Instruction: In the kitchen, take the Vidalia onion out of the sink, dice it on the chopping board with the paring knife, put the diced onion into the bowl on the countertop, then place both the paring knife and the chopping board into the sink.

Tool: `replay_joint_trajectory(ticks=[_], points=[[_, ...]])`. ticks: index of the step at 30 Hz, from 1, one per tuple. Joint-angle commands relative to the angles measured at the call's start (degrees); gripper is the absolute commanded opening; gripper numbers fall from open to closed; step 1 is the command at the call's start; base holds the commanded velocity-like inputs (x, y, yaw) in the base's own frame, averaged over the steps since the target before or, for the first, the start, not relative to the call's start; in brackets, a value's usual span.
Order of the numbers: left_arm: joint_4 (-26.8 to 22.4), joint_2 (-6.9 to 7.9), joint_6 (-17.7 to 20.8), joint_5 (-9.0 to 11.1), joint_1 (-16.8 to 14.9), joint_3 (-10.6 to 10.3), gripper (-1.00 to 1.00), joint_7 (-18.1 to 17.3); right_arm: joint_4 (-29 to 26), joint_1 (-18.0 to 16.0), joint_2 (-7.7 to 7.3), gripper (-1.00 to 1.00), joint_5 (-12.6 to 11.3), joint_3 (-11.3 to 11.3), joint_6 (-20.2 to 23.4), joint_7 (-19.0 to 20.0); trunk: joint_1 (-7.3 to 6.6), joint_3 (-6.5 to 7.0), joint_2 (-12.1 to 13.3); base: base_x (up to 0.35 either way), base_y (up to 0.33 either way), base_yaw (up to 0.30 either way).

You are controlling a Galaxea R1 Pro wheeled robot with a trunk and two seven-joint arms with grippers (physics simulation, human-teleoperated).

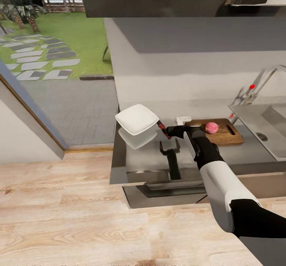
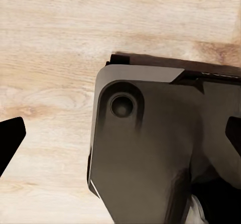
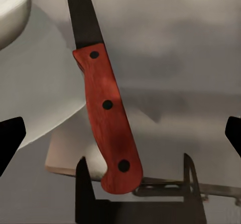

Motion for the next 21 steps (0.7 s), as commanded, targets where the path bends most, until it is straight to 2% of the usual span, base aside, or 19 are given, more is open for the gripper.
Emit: replay_joint_trajectory(ticks=[1,17,21], points=[[-0.15,0.08,0.29,0.57,0.0,-0.47,1.0,0.38,-0.07,-0.04,0.02,1.0,0.55,-0.04,0.27,0.34,0.03,-0.17,-0.1,0.005,0.002,0.0],[-0.13,0.07,0.29,0.56,0.0,-0.48,1.0,0.38,-0.05,-0.04,0.01,1.0,0.54,-0.04,0.27,0.34,0.03,-1.35,-0.1,0.0,0.0,0.0],[-0.13,0.07,0.29,0.59,0.0,-0.48,1.0,0.38,-0.05,-0.04,0.03,1.0,0.54,-0.04,0.27,0.34,0.03,-1.66,-0.1,0.121,0.0,0.0]])
